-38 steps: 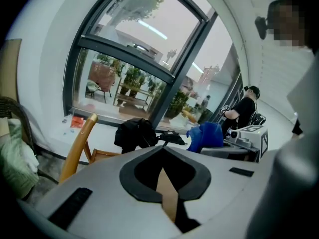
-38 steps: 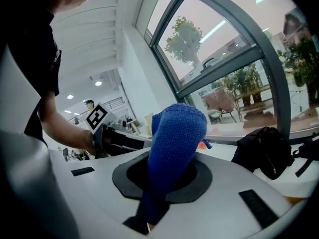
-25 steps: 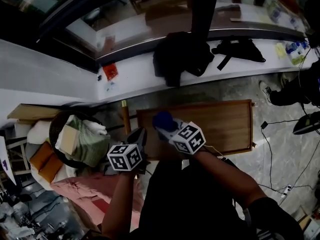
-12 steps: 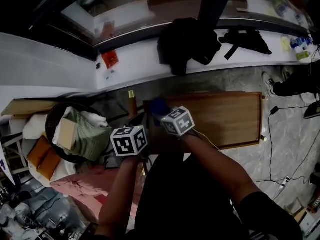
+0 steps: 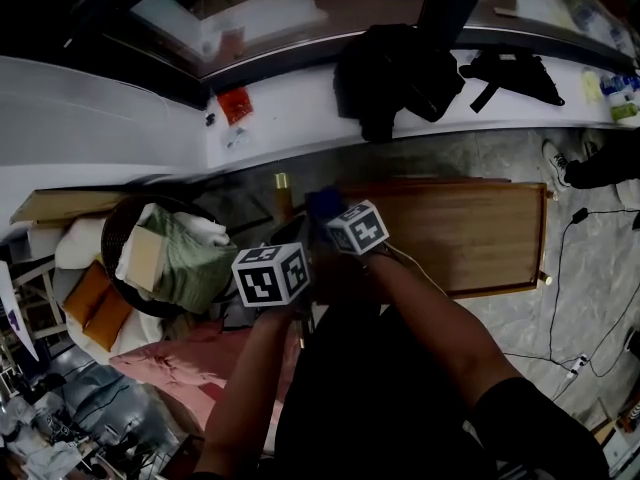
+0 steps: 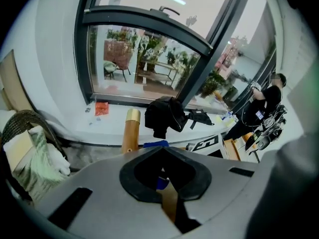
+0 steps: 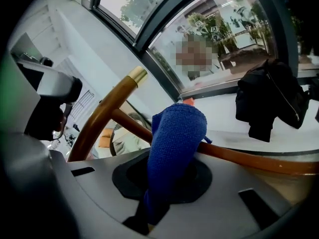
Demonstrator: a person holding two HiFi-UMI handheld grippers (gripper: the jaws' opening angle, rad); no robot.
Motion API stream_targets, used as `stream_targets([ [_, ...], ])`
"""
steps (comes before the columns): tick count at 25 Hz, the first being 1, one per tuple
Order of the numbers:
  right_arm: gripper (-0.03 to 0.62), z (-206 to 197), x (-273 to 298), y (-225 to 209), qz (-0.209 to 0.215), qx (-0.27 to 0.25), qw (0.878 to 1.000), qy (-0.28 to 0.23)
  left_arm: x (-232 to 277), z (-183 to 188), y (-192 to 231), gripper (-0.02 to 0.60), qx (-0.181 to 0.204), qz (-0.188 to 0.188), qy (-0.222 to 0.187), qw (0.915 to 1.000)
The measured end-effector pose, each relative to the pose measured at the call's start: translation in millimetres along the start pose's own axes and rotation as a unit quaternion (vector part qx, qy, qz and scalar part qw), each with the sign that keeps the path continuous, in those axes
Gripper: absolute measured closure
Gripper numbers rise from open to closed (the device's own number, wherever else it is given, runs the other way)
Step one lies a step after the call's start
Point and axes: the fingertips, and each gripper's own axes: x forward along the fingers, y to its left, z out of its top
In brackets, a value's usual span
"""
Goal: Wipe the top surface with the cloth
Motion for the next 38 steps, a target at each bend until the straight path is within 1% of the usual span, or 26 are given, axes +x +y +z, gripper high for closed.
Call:
stream_targets([
  [3,0.546,-2,1,-3,-0.009,-0.007,1.0,0.013,3,-2,-1,0.572,-0.005,0.001,0.004,1.0],
  [10,0.546,-1,-6,-19,-0.04,0.002,0.999,0.018,12,-9,-7,0.572,-0.017,0.009,0.01,0.9998],
  [16,0.546,-8,-22,-32,-0.043,-0.005,0.998,0.036,23,-19,-20,0.572,-0.02,0.011,0.021,0.9995],
  [20,0.546,-14,-38,-45,-0.058,-0.011,0.998,0.039,34,-29,-29,0.572,-0.022,0.012,0.029,0.9993],
  [24,0.546,-20,-53,-60,-0.064,-0.009,0.997,0.042,50,-37,-32,0.572,-0.023,0.024,0.031,0.999],
  [28,0.546,-25,-75,-75,-0.075,-0.008,0.996,0.044,64,-46,-42,0.572,-0.02,0.03,0.046,0.9983],
  [32,0.546,-32,-97,-91,-0.084,-0.001,0.995,0.043,80,-56,-58,0.572,-0.017,0.023,0.058,0.9979],
  [38,0.546,-45,-131,-116,-0.096,0.0,0.994,0.046,104,-67,-88,0.572,-0.003,0.012,0.064,0.9979],
])
